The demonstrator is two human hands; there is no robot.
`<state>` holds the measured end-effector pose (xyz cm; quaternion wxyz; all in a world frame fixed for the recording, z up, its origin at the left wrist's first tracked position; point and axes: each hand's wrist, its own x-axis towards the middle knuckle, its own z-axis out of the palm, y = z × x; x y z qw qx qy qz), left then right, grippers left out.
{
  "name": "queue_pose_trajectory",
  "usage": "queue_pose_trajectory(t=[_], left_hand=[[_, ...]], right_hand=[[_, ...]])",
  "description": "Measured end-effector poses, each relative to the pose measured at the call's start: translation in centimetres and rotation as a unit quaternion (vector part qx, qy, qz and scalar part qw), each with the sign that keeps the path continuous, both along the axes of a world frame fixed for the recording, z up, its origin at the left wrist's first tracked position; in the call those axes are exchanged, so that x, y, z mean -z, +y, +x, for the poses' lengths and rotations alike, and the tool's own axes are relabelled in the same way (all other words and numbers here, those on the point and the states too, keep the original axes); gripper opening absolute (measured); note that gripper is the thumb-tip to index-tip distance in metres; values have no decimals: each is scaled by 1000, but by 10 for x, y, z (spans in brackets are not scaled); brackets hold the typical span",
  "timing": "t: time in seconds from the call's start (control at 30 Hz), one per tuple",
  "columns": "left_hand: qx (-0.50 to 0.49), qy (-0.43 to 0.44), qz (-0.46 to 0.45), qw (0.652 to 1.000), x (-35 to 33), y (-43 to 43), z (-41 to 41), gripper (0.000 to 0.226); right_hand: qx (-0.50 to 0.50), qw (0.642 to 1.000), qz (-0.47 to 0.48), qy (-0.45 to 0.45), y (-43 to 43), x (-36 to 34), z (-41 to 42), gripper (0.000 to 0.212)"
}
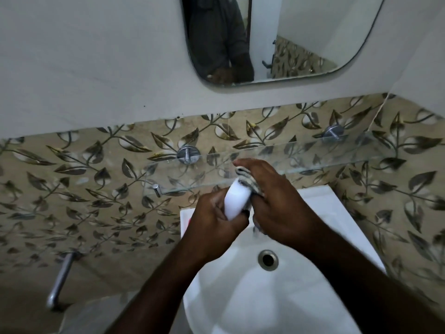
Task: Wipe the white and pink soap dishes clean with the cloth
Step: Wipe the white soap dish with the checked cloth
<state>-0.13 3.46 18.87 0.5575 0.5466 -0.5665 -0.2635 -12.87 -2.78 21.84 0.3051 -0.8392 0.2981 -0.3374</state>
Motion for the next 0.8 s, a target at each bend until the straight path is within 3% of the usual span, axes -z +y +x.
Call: queue_pose_trajectory(t=[0.13,0.23,0.33,0.5,0.6,0.7,0.8], left_hand=[[3,128,4,992,-7,1,-1,34],[-12,243,-2,970,-7,-6,3,48],[-25,303,3,953,-6,-12,6,45],[-24,325,0,945,-9,-18,-3,49],[-39,368,41,928,-7,-23,-8,70],[-20,433,101,896,-5,-31,-7,104],[-30,491,101,865,-1,-38,-7,109]], right_hand=[[-65,959,259,-93,-10,-8,-13,57],[-65,926,348,-134,-6,-2,-12,49],[-43,904,395,-159,1,11,-9,39],[-63,875,434,-203,-3,19,-17,30],[-74,875,436,-198,-5,19,-18,30],[0,911,379,-161,-8,26,-16,33],[59,939,319,-114,-10,28,-17,48]])
